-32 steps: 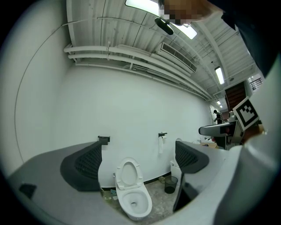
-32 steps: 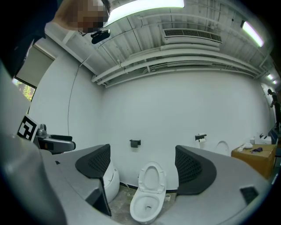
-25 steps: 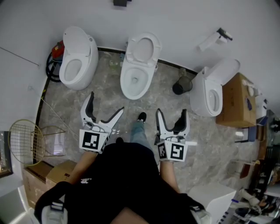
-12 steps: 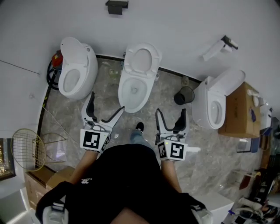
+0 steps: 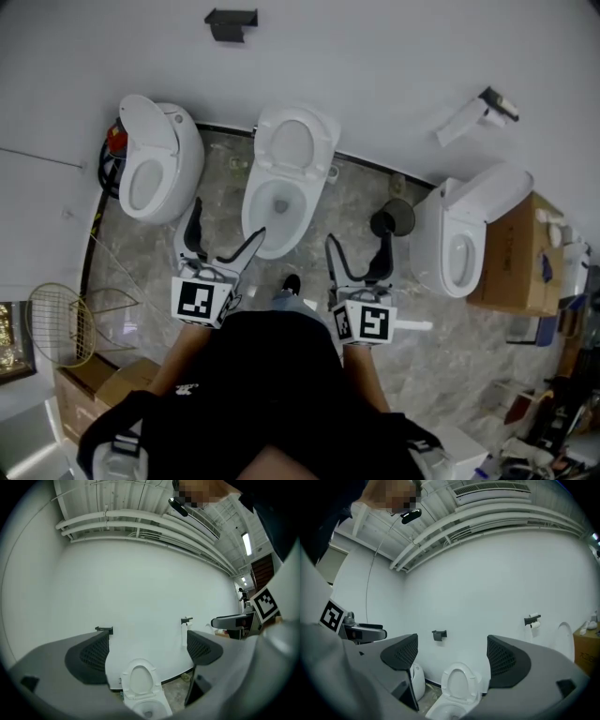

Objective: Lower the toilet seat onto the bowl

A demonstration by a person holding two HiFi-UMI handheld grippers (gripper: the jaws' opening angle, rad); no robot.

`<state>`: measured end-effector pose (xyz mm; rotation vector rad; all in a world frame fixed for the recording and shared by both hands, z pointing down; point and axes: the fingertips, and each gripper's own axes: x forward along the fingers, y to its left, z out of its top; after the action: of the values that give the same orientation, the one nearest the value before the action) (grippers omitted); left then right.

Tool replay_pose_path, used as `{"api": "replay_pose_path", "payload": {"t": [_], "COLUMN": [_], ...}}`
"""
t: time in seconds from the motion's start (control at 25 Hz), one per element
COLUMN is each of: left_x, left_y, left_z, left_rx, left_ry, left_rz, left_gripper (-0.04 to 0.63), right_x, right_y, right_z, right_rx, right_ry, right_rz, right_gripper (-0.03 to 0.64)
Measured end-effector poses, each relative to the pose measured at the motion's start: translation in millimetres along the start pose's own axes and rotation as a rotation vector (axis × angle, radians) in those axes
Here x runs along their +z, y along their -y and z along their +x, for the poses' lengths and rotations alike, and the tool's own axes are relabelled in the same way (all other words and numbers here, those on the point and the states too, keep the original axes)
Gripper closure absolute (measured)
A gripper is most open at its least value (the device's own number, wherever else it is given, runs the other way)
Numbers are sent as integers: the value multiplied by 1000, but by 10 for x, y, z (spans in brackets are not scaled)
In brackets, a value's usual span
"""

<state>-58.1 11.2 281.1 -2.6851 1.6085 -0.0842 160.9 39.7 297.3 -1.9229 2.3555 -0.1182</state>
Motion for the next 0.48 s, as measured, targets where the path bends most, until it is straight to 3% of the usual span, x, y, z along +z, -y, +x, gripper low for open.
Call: {"api": "replay_pose_path", "payload": {"t": [0.48], "left_x": [-227], "left_y": [-47], "left_z": [568], "left_rx": [-29], "left_ry": [-67], "left_rz": [8], "left_gripper": [89], "right_x": [-128], "right_y": [294], "right_z": [514], "right_rx": [0], "right_ry": [-27], "right_rz": [58], "right_gripper": [170]}}
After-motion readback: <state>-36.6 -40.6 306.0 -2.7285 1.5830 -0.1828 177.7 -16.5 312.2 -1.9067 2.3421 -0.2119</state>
